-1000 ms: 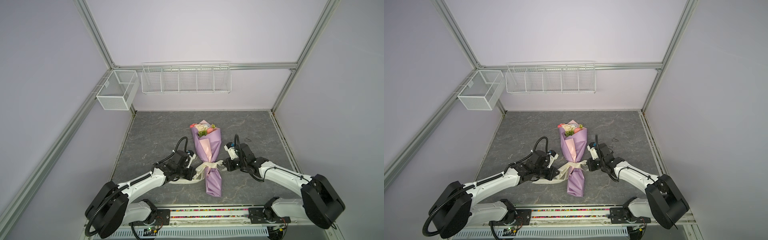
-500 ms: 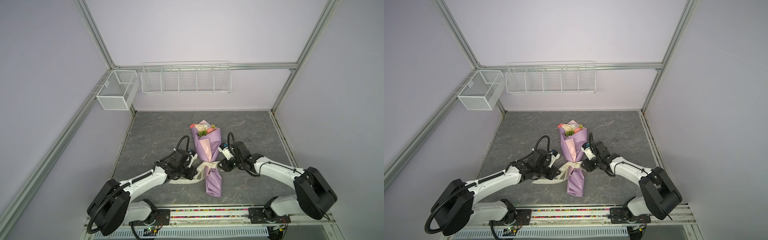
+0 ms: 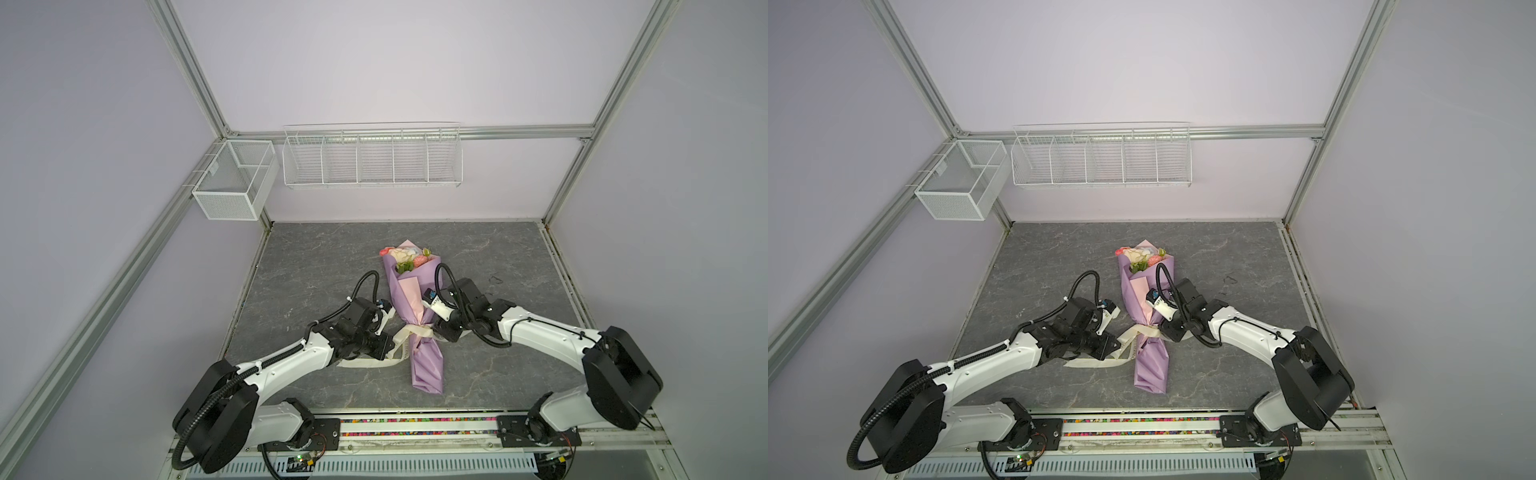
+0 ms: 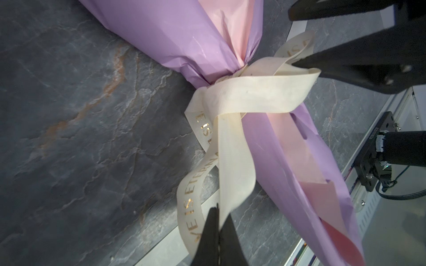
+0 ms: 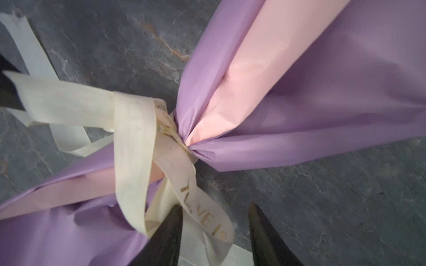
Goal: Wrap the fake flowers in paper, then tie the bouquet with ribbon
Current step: 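Pull both ribbon ends outward from the bouquet to tighten the bow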
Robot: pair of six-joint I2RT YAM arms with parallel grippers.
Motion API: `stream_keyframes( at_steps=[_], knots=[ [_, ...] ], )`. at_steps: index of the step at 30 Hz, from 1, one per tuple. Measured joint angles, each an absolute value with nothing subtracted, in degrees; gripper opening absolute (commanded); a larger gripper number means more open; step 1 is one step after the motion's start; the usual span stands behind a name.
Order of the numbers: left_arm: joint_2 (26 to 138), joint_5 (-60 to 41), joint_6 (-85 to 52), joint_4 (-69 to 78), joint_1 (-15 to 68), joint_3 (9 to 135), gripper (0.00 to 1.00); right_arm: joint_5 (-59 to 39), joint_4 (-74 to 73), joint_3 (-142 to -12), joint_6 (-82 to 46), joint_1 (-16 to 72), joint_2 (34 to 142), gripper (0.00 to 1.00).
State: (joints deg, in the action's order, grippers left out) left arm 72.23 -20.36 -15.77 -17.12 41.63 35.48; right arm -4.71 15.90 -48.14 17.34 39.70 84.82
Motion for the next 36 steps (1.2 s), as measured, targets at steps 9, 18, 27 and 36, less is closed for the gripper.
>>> stream_keyframes(
  at_steps=[9,18,27,36],
  knots=[
    [72.1,-20.4,-15.3,-17.5,41.6,35.5,0.00,-1.5,19.0,-51.2,27.2,41.7,86.4,0.21],
    [71.6,-19.3,-15.4,-17.5,41.6,35.5,0.00,0.2,21.0,-53.8,25.6,41.8,85.8,0.07],
    [69.3,-16.3,-16.7,-18.0,41.6,35.5,0.00,5.1,20.8,-49.9,17.1,40.9,82.8,0.07],
    [67.8,-12.6,-19.4,-18.3,41.6,34.3,0.00,8.0,20.8,-47.3,9.5,39.4,80.1,0.07]
  ],
)
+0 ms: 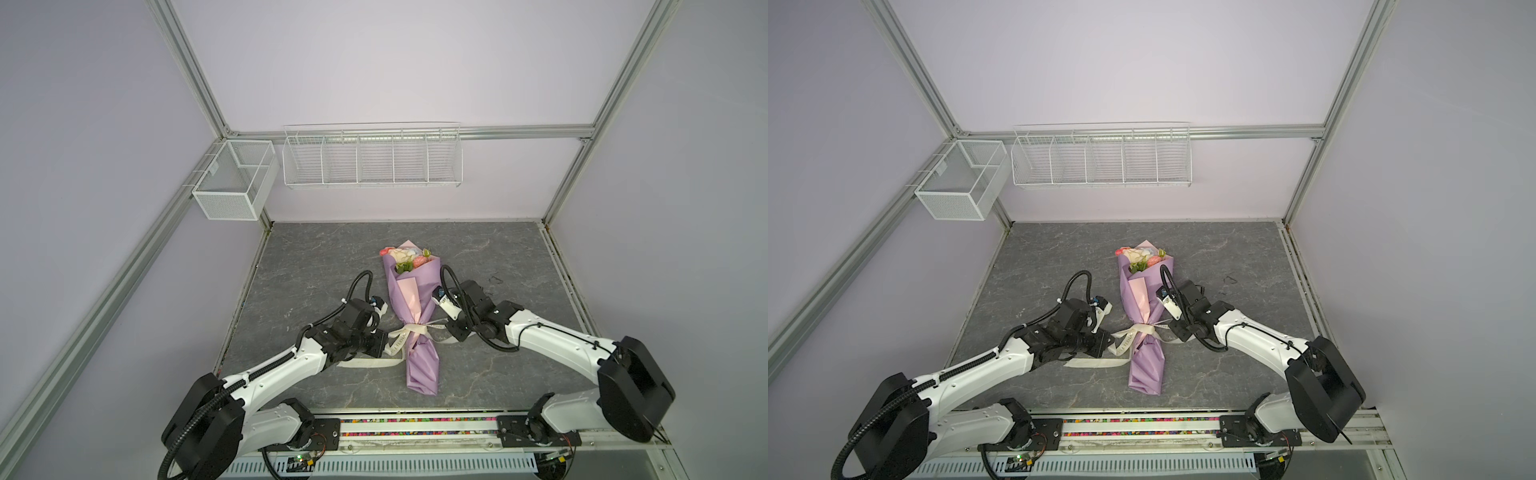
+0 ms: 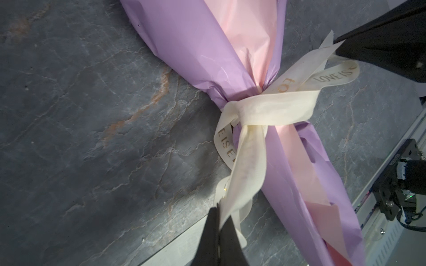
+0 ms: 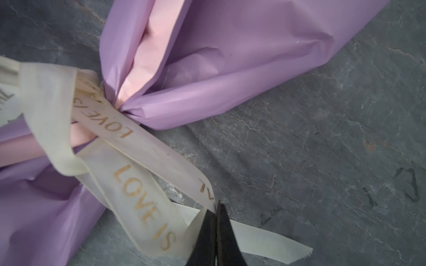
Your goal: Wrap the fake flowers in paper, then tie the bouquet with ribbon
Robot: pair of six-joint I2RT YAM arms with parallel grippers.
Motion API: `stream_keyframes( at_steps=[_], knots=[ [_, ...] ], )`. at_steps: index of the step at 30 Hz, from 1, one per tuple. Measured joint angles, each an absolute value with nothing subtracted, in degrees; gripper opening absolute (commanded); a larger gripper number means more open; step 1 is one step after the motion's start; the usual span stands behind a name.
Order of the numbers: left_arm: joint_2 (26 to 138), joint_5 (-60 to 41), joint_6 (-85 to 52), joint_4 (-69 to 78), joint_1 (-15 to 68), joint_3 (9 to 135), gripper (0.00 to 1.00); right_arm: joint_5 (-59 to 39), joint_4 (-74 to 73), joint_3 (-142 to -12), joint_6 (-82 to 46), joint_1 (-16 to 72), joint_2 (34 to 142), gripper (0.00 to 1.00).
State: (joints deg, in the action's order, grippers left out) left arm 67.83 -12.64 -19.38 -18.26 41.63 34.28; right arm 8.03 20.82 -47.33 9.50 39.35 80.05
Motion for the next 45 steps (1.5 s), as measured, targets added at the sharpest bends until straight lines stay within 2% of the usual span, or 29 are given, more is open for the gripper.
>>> stream_keyframes(
  at_steps=[14,26,45],
  knots=[
    [72.5,-6.6,-22.9,-21.5,41.2,34.5,0.00,15.6,21.4,-46.9,6.0,36.4,80.1,0.07],
    [79.2,-7.5,-25.3,-22.2,37.8,35.9,0.00,23.9,22.0,-46.8,6.5,34.9,84.7,0.07],
    [79.2,-9.0,-25.0,-24.3,33.6,37.8,0.00,26.8,20.8,-45.3,5.8,30.3,87.3,0.06]
  ],
)
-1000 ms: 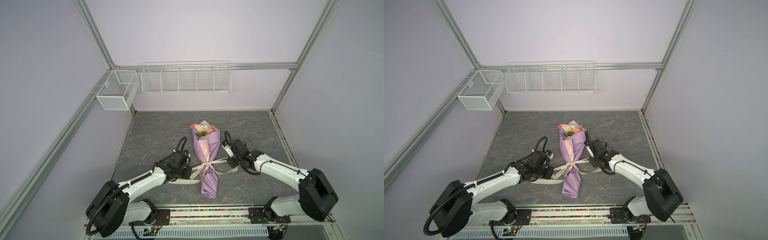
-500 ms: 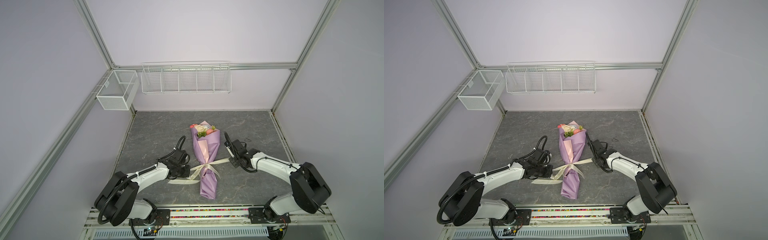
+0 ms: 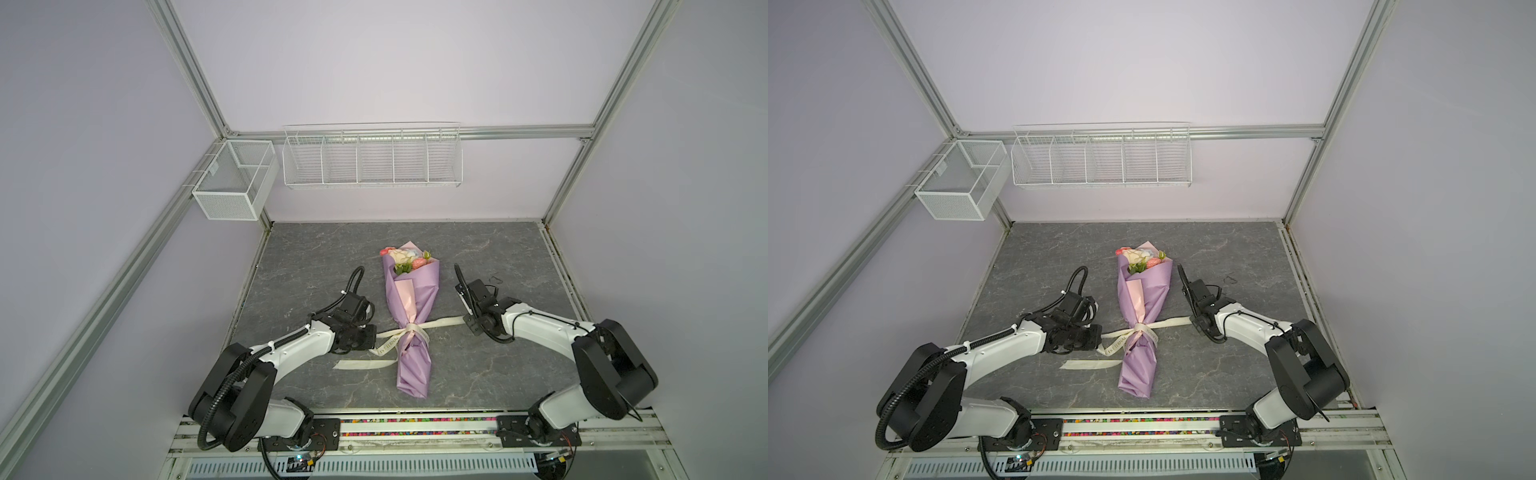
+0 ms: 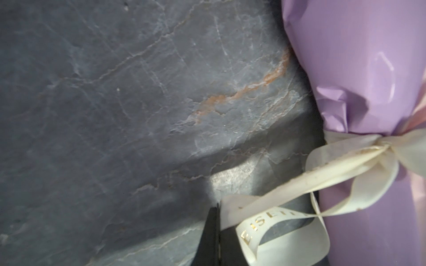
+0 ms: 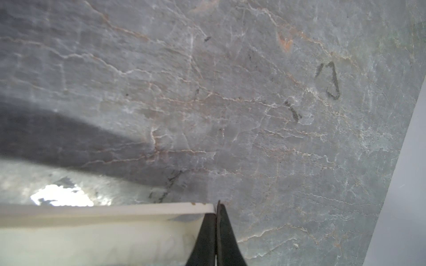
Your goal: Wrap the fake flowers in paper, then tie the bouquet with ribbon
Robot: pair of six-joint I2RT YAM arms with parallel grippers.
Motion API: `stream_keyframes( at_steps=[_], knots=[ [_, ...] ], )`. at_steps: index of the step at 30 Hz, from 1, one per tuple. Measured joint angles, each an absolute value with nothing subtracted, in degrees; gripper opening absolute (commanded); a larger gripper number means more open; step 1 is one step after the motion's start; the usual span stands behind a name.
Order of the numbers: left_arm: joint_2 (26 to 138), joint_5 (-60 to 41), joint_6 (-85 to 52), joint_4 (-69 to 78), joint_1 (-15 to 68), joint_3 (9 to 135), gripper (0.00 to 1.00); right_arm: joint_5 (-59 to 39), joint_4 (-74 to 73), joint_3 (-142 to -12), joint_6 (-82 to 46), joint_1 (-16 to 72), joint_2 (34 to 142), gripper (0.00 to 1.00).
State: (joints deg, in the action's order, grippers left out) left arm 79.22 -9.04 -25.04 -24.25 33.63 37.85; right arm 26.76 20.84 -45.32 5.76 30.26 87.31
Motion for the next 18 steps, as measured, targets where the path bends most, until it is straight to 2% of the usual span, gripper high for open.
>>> stream_keyframes(
  at_steps=[18],
  knots=[
    [82.0,-8.8,-25.0,-26.2,32.8,42.0,0.00,26.2,20.1,-45.3,5.2,28.3,87.3,0.06]
  ],
)
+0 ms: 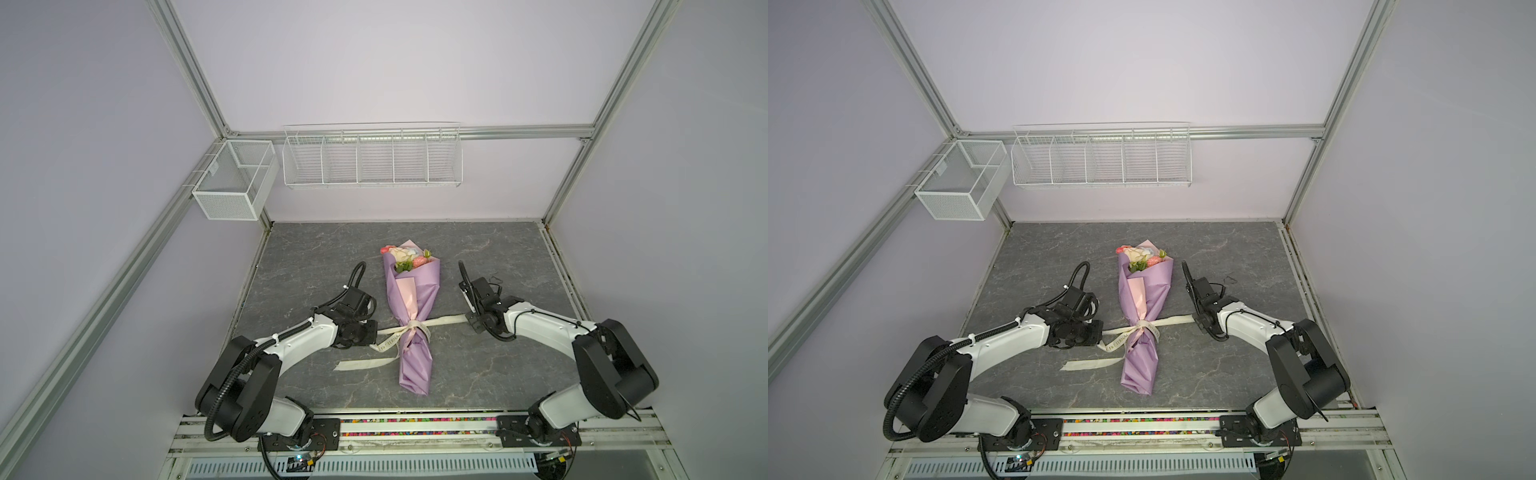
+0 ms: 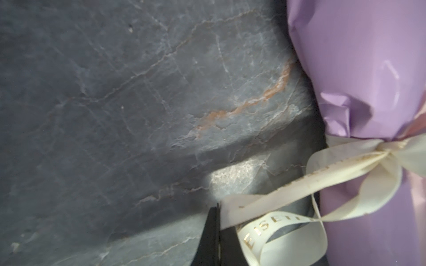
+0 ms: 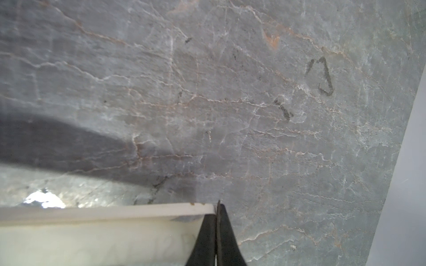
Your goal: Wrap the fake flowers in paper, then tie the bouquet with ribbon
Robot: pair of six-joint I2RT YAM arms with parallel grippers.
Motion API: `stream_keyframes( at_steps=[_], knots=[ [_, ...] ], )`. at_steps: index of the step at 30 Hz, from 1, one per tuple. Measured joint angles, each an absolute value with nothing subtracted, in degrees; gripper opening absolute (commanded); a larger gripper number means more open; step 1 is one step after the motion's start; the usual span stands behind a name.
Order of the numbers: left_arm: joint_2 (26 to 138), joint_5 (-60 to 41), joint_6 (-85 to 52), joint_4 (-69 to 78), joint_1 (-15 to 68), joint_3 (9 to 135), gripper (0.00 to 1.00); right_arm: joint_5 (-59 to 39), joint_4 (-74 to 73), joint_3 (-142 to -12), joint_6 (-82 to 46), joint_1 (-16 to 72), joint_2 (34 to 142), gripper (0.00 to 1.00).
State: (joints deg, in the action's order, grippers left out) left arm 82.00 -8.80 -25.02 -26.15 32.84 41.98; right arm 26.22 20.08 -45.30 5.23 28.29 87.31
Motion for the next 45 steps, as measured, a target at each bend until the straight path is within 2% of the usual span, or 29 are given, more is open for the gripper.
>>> stream_keyframes(
  at_steps=[8,45],
  knots=[
    [84.2,-13.9,-23.6,-25.4,26.5,44.2,0.00,19.6,19.7,-45.7,3.6,25.5,87.3,0.06],
    [92.0,-13.0,-21.3,-27.7,23.8,50.0,0.00,17.3,19.4,-48.6,3.2,24.2,92.2,0.06]
  ],
)
